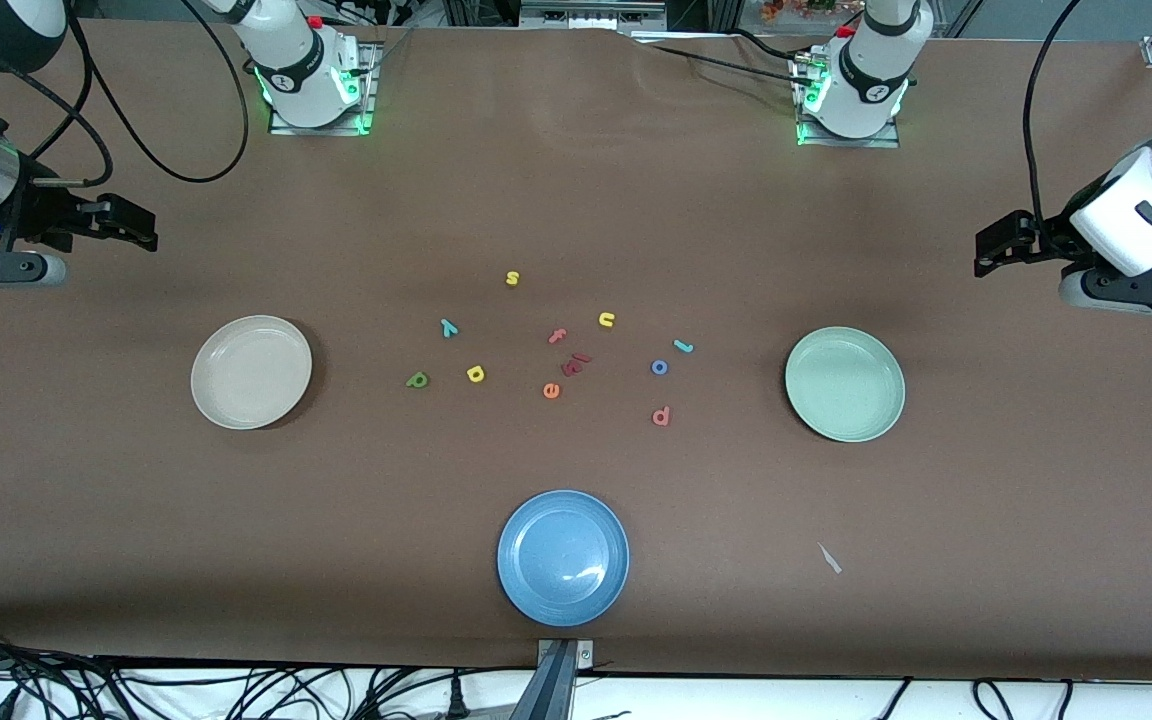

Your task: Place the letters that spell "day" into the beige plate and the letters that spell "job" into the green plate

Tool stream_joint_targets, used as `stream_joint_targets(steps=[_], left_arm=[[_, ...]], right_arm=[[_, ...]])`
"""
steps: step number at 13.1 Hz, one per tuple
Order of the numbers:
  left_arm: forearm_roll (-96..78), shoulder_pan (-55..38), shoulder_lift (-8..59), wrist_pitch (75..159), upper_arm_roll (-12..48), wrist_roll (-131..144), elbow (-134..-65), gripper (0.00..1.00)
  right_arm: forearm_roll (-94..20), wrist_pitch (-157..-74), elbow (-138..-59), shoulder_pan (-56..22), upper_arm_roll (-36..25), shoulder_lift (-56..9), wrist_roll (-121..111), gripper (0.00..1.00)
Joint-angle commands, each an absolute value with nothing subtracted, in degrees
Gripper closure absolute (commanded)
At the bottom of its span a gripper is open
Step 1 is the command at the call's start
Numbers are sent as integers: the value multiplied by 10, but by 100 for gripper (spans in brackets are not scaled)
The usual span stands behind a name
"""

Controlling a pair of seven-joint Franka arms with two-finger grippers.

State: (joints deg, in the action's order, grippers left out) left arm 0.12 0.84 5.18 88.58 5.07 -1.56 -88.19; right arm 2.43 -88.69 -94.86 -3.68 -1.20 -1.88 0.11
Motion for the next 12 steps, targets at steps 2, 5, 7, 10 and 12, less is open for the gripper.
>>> stream_joint_targets(steps=[2, 5, 7, 10, 12], left_arm=[[-11, 10, 59, 872, 50, -18, -866, 0], [-11, 8, 59, 873, 51, -19, -866, 0], [-11, 7, 60, 873, 51, -20, -866, 0], [-27, 6, 62, 874, 51, -18, -866, 0], [-60, 4, 84, 875, 51, -17, -864, 0]], right_arm=[[24, -881, -947, -38, -12, -18, 8, 0], [25, -881, -947, -38, -13, -18, 8, 0], [25, -880, -947, -38, -13, -18, 8, 0], [25, -880, -947, -38, -12, -18, 8, 0], [24, -880, -947, -38, -13, -18, 8, 0]])
